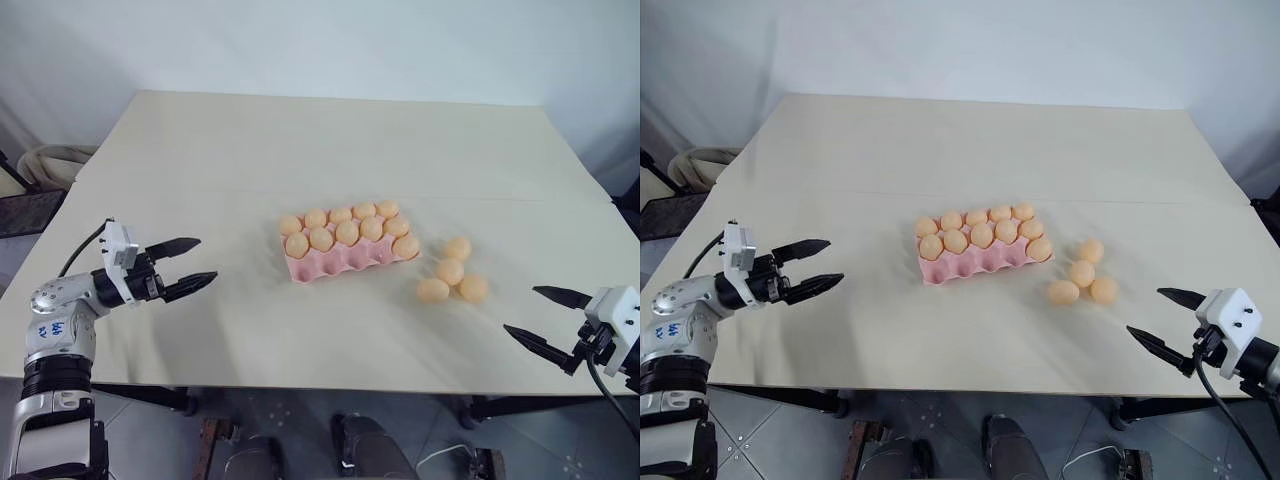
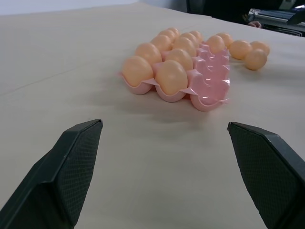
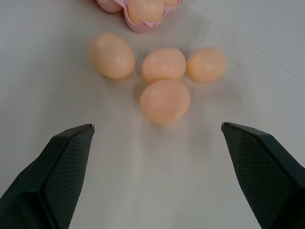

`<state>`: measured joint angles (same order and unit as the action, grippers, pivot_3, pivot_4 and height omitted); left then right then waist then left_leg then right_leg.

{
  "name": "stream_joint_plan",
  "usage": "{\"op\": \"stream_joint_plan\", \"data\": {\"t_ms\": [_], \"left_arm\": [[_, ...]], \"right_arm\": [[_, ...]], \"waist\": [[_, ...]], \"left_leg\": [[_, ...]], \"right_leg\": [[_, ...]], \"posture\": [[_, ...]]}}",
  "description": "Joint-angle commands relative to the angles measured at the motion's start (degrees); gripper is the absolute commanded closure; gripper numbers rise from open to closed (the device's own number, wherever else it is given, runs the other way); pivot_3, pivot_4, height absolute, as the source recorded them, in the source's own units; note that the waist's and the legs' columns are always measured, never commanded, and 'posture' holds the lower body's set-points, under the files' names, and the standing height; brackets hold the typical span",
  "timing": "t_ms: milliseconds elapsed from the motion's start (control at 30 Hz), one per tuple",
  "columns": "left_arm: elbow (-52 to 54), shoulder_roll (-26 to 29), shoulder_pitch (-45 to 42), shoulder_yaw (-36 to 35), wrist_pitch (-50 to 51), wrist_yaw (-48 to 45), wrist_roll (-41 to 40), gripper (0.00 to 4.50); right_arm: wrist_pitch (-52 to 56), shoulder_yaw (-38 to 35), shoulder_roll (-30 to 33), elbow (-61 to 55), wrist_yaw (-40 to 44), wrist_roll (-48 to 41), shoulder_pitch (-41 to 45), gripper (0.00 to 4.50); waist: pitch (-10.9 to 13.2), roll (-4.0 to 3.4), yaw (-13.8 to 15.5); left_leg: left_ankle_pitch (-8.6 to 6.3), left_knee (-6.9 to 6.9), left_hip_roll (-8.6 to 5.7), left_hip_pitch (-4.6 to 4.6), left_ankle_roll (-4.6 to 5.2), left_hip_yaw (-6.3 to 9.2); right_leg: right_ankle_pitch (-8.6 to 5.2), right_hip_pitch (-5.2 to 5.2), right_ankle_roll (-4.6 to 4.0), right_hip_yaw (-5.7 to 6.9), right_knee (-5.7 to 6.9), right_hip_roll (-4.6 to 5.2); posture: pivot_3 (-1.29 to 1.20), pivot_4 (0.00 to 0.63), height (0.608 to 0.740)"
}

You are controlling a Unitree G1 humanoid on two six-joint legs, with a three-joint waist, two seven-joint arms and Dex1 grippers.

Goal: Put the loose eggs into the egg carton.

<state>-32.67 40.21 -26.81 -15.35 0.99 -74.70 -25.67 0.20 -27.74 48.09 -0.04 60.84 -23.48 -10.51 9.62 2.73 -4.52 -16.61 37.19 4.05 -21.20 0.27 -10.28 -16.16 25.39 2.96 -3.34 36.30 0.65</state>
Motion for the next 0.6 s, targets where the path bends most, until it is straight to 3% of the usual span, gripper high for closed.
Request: {"op": "stream_joint_plan", "data": {"t_ms": [33,367,600], "left_arm": [[-1.20,0.07,-2.05,-0.81,-1.20,-0.67,-0.63,0.01],[1.27,0.66,-1.17,0.05,1.26,0.35,-0.13,0.01],[1.84,-0.21,-1.01,-0.58,1.67,-1.01,-1.92,0.01]], "right_arm": [[0.15,-2.14,-0.17,-1.76,-1.02,-1.14,-0.24,0.00],[2.54,-2.77,-0.89,-4.29,-3.58,-2.18,-0.72,0.00],[7.77,-1.34,-4.12,-9.45,-11.01,-1.88,-0.61,0.00]], "waist": [[0.00,0.00,0.05],[0.00,0.00,0.04],[0.00,0.00,0.08]], "left_leg": [[0.00,0.00,0.00,0.00,0.00,0.00],[0.00,0.00,0.01,-0.01,0.00,0.02],[0.00,0.01,0.01,-0.01,-0.01,0.03]], "right_leg": [[0.00,0.00,0.00,0.00,0.00,0.00],[0.00,0.00,0.00,0.02,0.00,-0.01],[0.00,0.00,-0.01,0.03,0.02,0.00]], "posture": [[0.00,0.150,0.740],[0.00,0.150,0.740],[0.00,0.150,0.740]]}}
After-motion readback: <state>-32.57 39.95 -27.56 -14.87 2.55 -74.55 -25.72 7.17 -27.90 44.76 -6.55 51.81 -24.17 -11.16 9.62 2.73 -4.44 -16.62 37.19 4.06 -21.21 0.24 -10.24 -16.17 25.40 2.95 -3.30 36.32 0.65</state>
